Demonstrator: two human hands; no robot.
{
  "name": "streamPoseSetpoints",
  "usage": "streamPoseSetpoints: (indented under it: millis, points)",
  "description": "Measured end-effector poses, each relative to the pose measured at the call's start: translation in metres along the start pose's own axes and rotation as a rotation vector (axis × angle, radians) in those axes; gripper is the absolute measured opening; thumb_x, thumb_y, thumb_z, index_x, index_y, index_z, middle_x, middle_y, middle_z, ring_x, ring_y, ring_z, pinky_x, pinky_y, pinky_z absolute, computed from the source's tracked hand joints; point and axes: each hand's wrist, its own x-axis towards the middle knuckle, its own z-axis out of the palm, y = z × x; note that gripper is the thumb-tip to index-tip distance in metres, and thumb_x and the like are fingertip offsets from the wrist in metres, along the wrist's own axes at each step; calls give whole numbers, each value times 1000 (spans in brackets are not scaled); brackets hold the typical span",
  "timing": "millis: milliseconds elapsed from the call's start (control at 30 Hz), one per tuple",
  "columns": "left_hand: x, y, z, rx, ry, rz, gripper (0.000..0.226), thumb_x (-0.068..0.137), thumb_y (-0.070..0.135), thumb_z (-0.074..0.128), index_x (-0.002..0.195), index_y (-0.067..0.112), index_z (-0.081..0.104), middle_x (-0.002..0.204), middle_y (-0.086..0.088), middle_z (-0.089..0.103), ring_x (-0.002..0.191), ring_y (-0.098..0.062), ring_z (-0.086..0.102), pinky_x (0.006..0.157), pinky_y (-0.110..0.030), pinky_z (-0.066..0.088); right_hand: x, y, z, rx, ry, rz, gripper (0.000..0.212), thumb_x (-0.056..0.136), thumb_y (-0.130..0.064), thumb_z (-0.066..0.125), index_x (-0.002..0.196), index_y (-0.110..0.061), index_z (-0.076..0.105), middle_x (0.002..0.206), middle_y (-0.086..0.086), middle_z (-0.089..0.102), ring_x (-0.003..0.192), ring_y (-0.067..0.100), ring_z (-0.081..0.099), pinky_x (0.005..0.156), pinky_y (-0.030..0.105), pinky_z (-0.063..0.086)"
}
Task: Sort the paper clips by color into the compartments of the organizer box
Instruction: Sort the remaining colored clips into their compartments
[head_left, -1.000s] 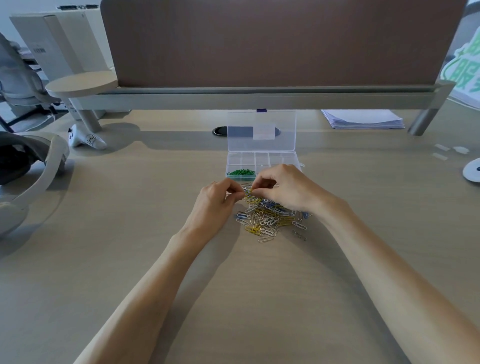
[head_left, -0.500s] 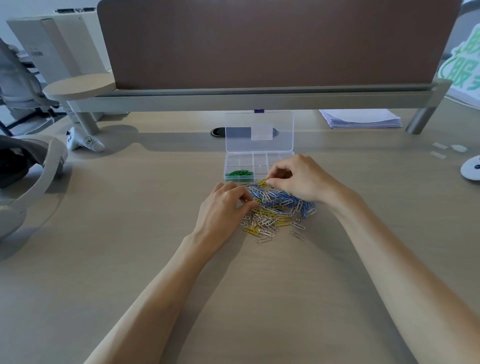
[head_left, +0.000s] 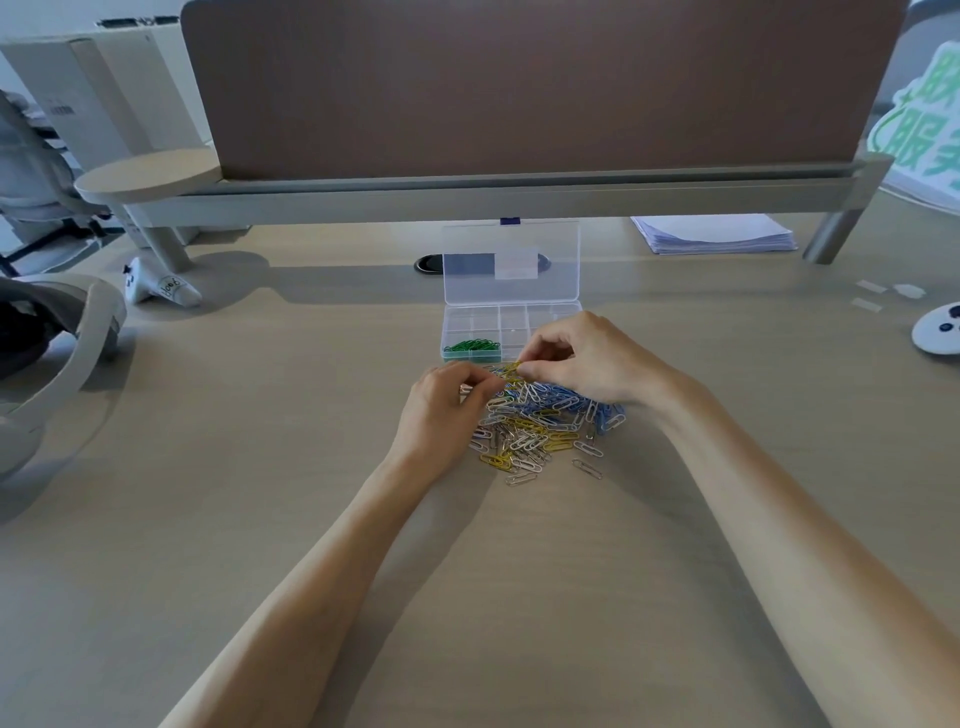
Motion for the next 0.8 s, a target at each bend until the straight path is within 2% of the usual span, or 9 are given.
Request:
streamPoseSetpoints:
  millis: [133, 200, 333, 400, 600, 733, 800]
  points:
    - [2, 3, 1, -93, 26, -72, 13, 92, 24, 63, 80, 23, 67, 59, 18, 55, 55, 9, 48, 52, -11, 34, 2, 2, 3, 73, 13, 9, 6, 87, -19, 70, 91, -16, 74, 81, -3, 72, 76, 11, 67, 74, 26, 52]
    - [0, 6, 0, -113, 55, -76, 13, 92, 24, 63, 81, 20, 69, 50, 20, 53, 52, 9, 47, 50, -11, 32, 3, 2, 6, 126, 20, 10, 4, 87, -17, 70, 89, -15, 73, 80, -2, 72, 74, 9, 68, 75, 25, 54]
    - [-2, 9, 0, -116, 116, -77, 15, 91, 26, 65, 84, 15, 73, 54, 3, 52, 50, 10, 46, 49, -9, 31, 4, 1, 13, 193, 43, 24, 6, 88, -18, 69, 89, -12, 71, 80, 0, 73, 75, 11, 70, 80, 30, 56]
    - [-2, 9, 0, -125, 138, -94, 15, 91, 27, 65, 84, 16, 73, 49, 12, 47, 51, 10, 47, 50, -9, 31, 4, 0, 16, 208, 51, 34, 8, 89, -19, 67, 92, -12, 70, 81, 1, 73, 76, 12, 70, 81, 31, 56]
    - [-2, 11, 1, -157, 161, -116, 15, 90, 28, 65, 82, 18, 73, 50, 19, 50, 51, 9, 47, 49, -9, 31, 6, -8, 28, 152, 80, 39, 5, 96, -18, 56, 96, -13, 57, 82, 1, 68, 77, 14, 66, 71, 31, 52]
    - [-1, 10, -1, -205, 132, -114, 8, 89, 28, 67, 84, 27, 73, 71, 15, 68, 62, 5, 58, 60, -13, 43, 7, -6, 30, 115, 141, 72, 5, 98, -20, 54, 94, -16, 54, 78, 0, 62, 70, 11, 58, 61, 24, 44]
    - [-1, 9, 0, -205, 133, -108, 8, 89, 28, 67, 87, 24, 74, 74, 15, 68, 59, 6, 56, 58, -11, 41, 7, -3, 29, 101, 160, 91, 6, 98, -21, 52, 95, -16, 52, 79, -2, 60, 72, 11, 57, 61, 25, 42]
